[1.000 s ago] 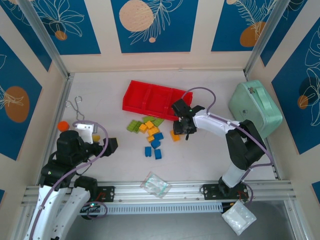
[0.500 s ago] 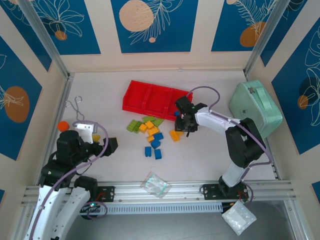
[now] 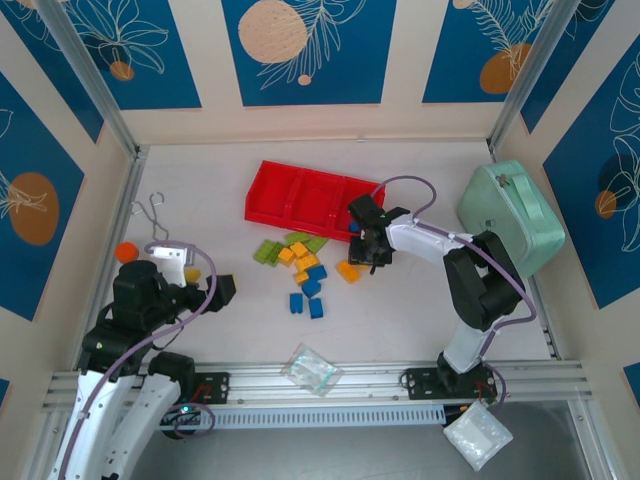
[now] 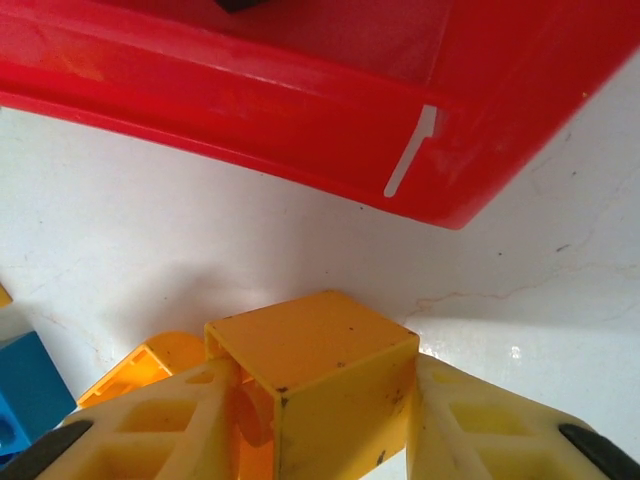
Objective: Sort the legos into containers by color
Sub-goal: Pick up the lego from the center of the table, then place the lego in the container.
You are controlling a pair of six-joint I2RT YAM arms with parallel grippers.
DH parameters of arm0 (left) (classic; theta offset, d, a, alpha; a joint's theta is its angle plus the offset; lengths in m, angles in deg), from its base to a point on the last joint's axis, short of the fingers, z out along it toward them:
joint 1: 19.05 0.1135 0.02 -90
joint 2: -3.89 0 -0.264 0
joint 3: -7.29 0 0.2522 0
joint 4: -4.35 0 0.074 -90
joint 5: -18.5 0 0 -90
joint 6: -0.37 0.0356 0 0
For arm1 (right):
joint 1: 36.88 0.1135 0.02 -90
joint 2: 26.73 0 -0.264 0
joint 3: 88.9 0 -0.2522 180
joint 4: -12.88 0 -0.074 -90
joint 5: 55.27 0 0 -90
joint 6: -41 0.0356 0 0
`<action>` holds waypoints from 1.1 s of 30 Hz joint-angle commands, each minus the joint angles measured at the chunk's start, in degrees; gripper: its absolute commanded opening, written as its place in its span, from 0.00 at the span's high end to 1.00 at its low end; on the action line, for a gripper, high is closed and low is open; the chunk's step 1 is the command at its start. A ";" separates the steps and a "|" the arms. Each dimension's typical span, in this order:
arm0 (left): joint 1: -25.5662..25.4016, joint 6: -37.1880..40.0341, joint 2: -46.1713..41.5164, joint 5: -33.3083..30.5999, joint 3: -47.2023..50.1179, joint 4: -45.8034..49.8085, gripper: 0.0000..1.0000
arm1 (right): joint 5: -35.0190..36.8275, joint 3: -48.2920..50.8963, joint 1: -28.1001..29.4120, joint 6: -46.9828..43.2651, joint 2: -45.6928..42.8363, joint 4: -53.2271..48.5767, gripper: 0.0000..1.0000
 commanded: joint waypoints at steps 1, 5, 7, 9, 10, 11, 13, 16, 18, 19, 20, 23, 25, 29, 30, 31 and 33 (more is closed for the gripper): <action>-0.24 0.40 -0.99 0.73 0.67 -0.81 0.00 | -1.07 1.06 -0.44 -0.10 0.32 -0.77 0.65; -0.24 0.40 -1.00 0.65 0.61 -0.75 0.00 | -0.58 1.46 -0.19 -0.29 -2.02 -1.07 0.71; -0.24 0.35 -1.00 0.65 0.66 -0.76 0.00 | -0.08 1.56 -0.01 -0.48 -4.53 -1.69 0.72; -0.27 0.39 -0.93 0.63 0.67 -0.76 0.00 | 0.68 1.26 0.17 -0.69 -7.16 -2.69 0.73; -0.24 0.33 -0.92 0.63 0.66 -0.72 0.00 | 1.13 0.93 0.22 -0.88 -8.61 -3.29 0.73; -0.24 0.34 -0.83 0.56 0.67 -0.72 0.00 | 1.33 0.57 0.30 -1.07 -9.78 -3.90 0.73; -0.24 0.33 -0.93 0.63 0.66 -0.74 0.00 | 1.77 -0.51 0.28 -1.65 -12.38 -4.84 0.73; -0.24 0.37 -0.86 0.61 0.65 -0.80 0.00 | 1.36 -2.67 -0.15 -2.83 -14.53 -4.40 0.74; -0.24 0.38 -0.90 0.65 0.64 -0.83 0.00 | 0.03 -4.75 -1.08 -3.74 -13.81 -4.02 0.74; -0.24 0.33 -0.91 0.60 0.66 -0.72 0.00 | -0.65 -6.18 -1.63 -4.09 -12.87 -4.07 0.74; -0.24 0.35 -0.97 0.55 0.66 -0.74 0.00 | -1.25 -7.43 -2.02 -4.43 -11.92 -3.98 0.75; -0.24 0.37 -1.08 0.56 0.67 -0.72 0.00 | -2.68 -12.16 -3.09 -5.51 -8.17 -3.54 0.76; -0.24 0.30 -1.17 0.39 0.67 -0.72 0.00 | -3.00 -15.94 -3.72 -6.36 -5.05 -3.54 0.76; -0.28 0.31 -1.43 0.30 0.67 -0.69 0.00 | -3.71 -23.22 -5.10 -8.07 1.79 -4.52 0.77; -0.28 0.31 -1.44 0.30 0.67 -0.72 0.00 | -3.62 -25.08 -5.54 -8.66 3.65 -4.97 0.77; -0.24 0.27 -1.43 0.29 0.66 -0.72 0.00 | -3.61 -26.85 -6.00 -9.02 5.49 -5.61 0.77; -0.25 0.31 -1.45 0.30 0.62 -0.71 0.00 | -3.71 -29.14 -6.77 -9.49 7.91 -6.23 0.78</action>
